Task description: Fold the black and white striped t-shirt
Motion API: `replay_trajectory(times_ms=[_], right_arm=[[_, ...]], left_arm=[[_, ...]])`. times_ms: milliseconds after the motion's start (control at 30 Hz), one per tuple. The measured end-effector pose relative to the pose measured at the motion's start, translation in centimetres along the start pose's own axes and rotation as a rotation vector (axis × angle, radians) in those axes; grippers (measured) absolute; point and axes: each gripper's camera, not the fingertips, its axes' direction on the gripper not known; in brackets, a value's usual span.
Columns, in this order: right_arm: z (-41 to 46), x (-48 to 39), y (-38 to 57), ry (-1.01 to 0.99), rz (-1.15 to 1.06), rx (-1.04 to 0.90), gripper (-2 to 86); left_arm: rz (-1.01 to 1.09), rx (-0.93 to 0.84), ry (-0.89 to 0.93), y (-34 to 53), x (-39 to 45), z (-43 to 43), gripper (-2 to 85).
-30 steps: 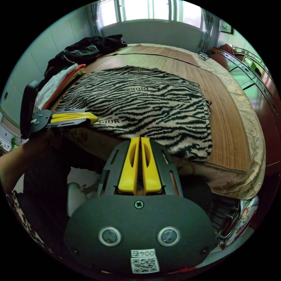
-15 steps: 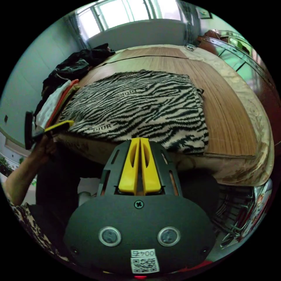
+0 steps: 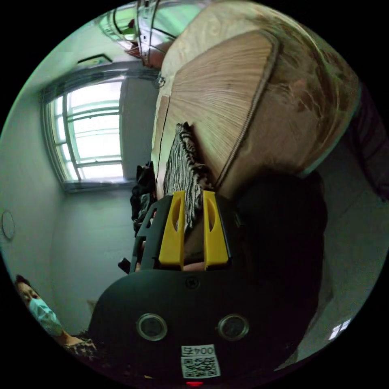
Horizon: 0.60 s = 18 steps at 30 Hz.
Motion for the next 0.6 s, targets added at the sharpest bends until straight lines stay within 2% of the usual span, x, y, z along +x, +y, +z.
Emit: replay_trajectory(times_ms=[133, 300, 600], right_arm=[[1.3, 1.8, -0.4, 0.01, 0.032, -0.013, 9.1], [2.4, 3.0, -1.6, 0.0, 0.037, -0.041, 9.8], [2.2, 3.9, -2.8, -0.034, 0.026, -0.052, 3.1]], left_arm=[[0.206, -0.066, -0.006, -4.9, 7.7, 4.1, 4.8], [0.328, -0.147, 0.014, -8.9, 14.1, 8.8, 10.4], [0.497, -0.219, -0.029, -13.3, 23.8, 14.7, 14.0]])
